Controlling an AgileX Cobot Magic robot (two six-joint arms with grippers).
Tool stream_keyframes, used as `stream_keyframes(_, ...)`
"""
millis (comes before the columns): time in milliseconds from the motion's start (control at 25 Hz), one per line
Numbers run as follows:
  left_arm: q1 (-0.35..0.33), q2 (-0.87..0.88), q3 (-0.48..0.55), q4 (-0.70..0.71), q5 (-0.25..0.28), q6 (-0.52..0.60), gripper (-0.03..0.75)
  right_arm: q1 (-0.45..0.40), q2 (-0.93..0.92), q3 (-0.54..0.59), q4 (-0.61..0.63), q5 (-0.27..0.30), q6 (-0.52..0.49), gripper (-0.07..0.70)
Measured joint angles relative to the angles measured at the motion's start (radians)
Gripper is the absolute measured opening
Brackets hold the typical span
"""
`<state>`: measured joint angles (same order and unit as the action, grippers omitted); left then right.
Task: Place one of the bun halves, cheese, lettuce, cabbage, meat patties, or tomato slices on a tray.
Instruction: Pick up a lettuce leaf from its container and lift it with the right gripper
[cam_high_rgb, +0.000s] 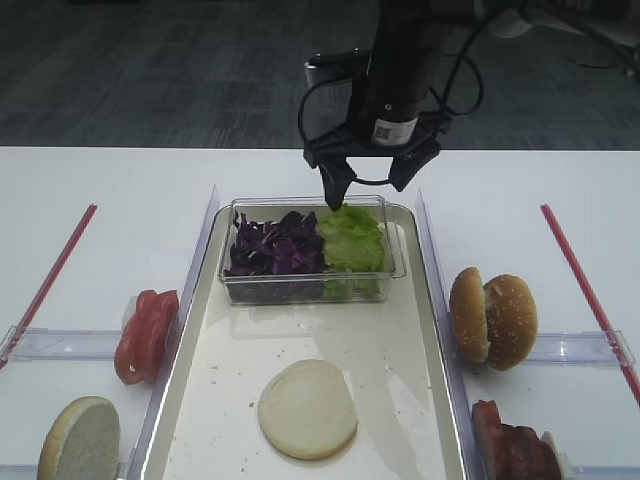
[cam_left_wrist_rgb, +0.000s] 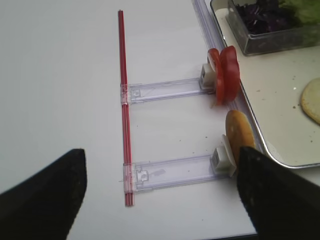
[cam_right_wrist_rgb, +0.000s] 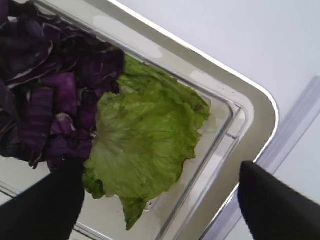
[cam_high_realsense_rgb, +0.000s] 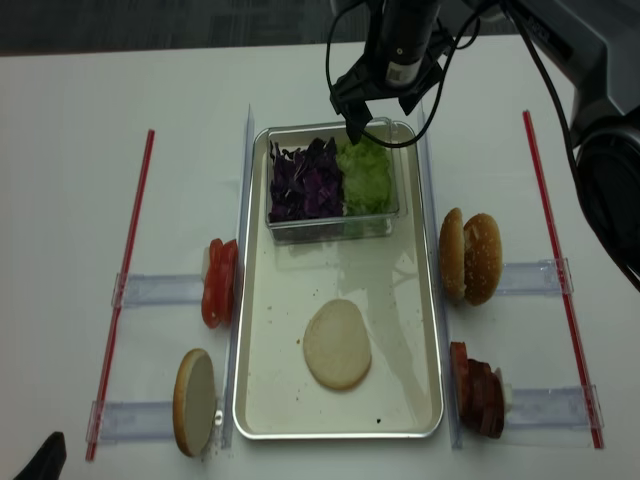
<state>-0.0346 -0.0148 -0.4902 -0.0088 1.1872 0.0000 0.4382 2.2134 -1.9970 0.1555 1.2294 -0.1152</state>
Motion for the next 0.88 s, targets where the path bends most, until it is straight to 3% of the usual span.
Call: stream_keyframes(880,0.000,0.000,0.000,0.000,0.000,0.000,0.564,0.033,0.042,-0.003,-0.047,0.000,-0.006,0.637)
